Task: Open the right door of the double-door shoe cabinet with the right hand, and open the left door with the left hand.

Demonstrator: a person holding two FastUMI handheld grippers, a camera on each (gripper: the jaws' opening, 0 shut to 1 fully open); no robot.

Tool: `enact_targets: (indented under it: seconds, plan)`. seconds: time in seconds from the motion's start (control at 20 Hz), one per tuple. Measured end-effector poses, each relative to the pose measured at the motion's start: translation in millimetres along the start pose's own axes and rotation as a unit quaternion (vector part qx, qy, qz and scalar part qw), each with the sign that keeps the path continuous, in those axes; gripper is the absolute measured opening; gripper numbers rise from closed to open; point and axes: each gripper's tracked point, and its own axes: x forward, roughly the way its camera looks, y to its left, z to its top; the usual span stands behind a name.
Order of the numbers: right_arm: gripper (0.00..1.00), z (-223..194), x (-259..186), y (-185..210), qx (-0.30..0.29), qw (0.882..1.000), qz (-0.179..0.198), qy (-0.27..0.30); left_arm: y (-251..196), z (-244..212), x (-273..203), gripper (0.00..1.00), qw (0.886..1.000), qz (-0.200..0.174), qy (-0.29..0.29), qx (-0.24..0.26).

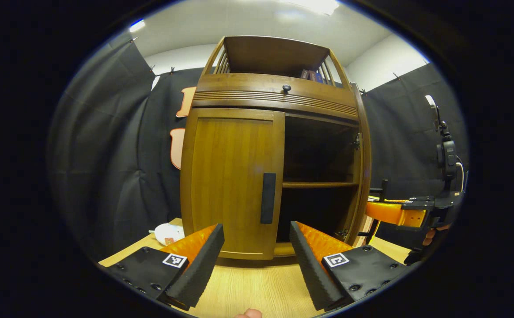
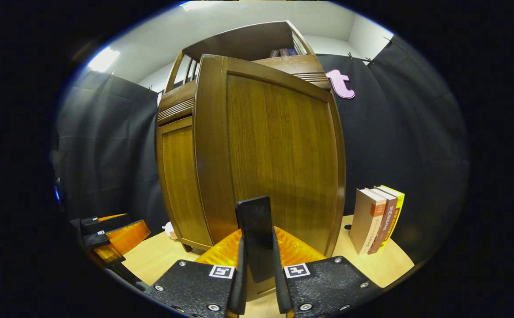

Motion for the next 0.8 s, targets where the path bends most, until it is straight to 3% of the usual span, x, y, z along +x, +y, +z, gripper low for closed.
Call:
enact_targets:
  seconds: [0.25,0.3,0.35,0.4,0.55,0.6,0.65,0.8]
  plan:
    - [0.27,4,-28,-27,0.000,1.000,-0.018,-0.005,-4,0,8,0.94,1.000,-0.005,0.000,0.005]
    - [0.18,1,-30,-33,0.003,1.000,-0.021,-0.001,-7,-1,11,0.94,1.000,-0.011,0.003,0.006]
    - [0.17,1,-33,-37,0.003,1.000,-0.024,-0.003,-7,-1,12,0.94,1.000,-0.010,0.006,0.011]
    - [0.20,0,-37,-42,0.002,1.000,-0.029,-0.001,-7,1,13,0.94,1.000,-0.008,0.005,0.015]
    - [0.17,1,-47,-60,-0.005,0.999,-0.044,-0.001,-11,1,9,0.94,1.000,-0.011,0.000,0.014]
    - [0.21,2,-51,-65,-0.006,0.999,-0.044,0.000,-11,0,8,0.94,1.000,-0.011,0.001,0.012]
    - [0.15,2,-53,-71,-0.003,0.999,-0.044,0.002,-12,-1,7,0.94,1.000,-0.012,0.003,0.010]
    - [0.12,4,-60,-85,-0.001,0.999,-0.049,0.005,-16,-3,4,0.94,1.000,-0.012,0.007,0.012]
